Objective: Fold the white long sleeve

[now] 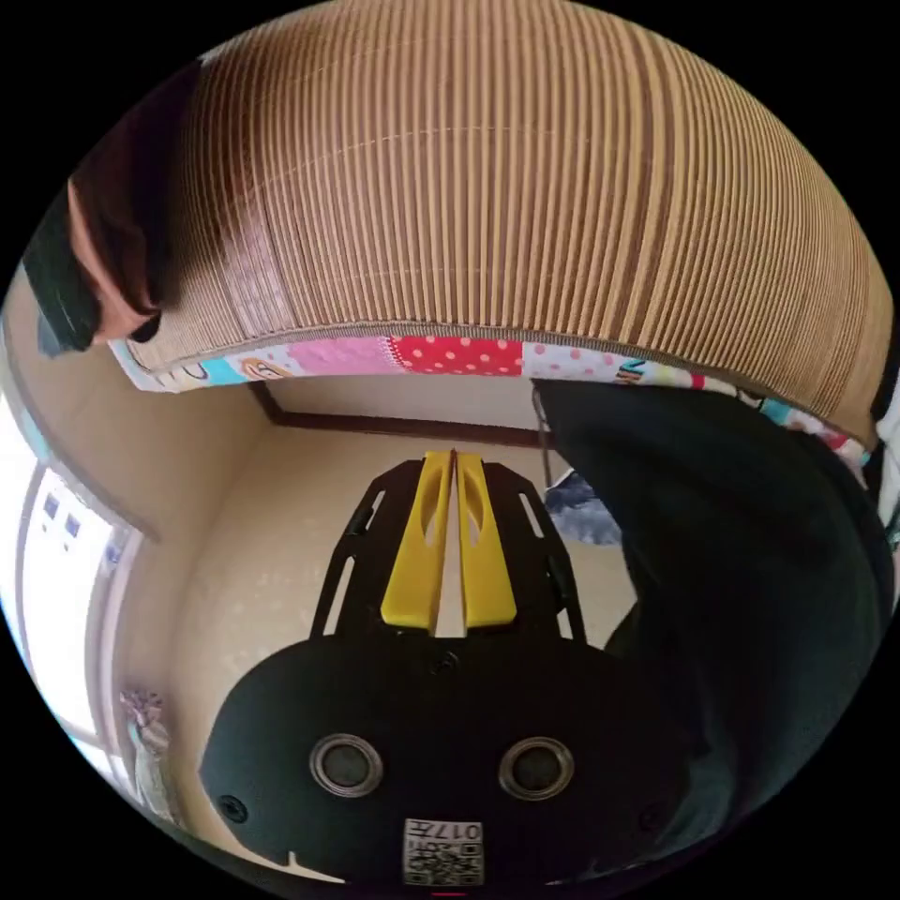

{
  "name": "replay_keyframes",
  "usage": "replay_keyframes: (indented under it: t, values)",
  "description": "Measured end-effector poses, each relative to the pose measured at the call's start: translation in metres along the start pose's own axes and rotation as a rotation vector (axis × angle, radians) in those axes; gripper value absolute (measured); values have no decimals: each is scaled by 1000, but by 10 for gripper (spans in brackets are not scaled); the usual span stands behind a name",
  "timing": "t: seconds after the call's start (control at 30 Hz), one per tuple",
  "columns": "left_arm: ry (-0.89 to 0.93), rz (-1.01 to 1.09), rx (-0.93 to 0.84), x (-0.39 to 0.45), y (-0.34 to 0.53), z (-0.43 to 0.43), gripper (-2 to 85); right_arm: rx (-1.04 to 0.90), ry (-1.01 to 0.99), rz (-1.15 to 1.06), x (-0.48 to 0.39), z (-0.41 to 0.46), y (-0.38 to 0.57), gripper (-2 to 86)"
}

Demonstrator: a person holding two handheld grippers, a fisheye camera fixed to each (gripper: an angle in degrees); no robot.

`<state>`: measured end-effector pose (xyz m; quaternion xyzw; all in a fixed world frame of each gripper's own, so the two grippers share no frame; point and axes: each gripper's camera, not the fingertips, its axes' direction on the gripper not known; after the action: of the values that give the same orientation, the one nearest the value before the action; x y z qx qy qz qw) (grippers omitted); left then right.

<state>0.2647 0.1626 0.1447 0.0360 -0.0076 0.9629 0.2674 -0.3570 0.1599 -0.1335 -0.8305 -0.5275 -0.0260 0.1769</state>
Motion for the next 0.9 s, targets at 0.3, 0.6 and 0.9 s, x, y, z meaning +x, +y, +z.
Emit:
replay_keyframes:
  t: [0.3, 0.6, 0.9]
  values:
    - [0, -299, -147, 130, 5, 54, -5, -110, 426, -340, -91, -20, -62, 5]
    - [583, -494, 45, 170, 60, 98, -5, -195, 833, -977, -294, 59, -91, 20]
    - [478, -533, 5, 234, 126, 167, -5, 97, 948, -884, -386, 61, -162, 86]
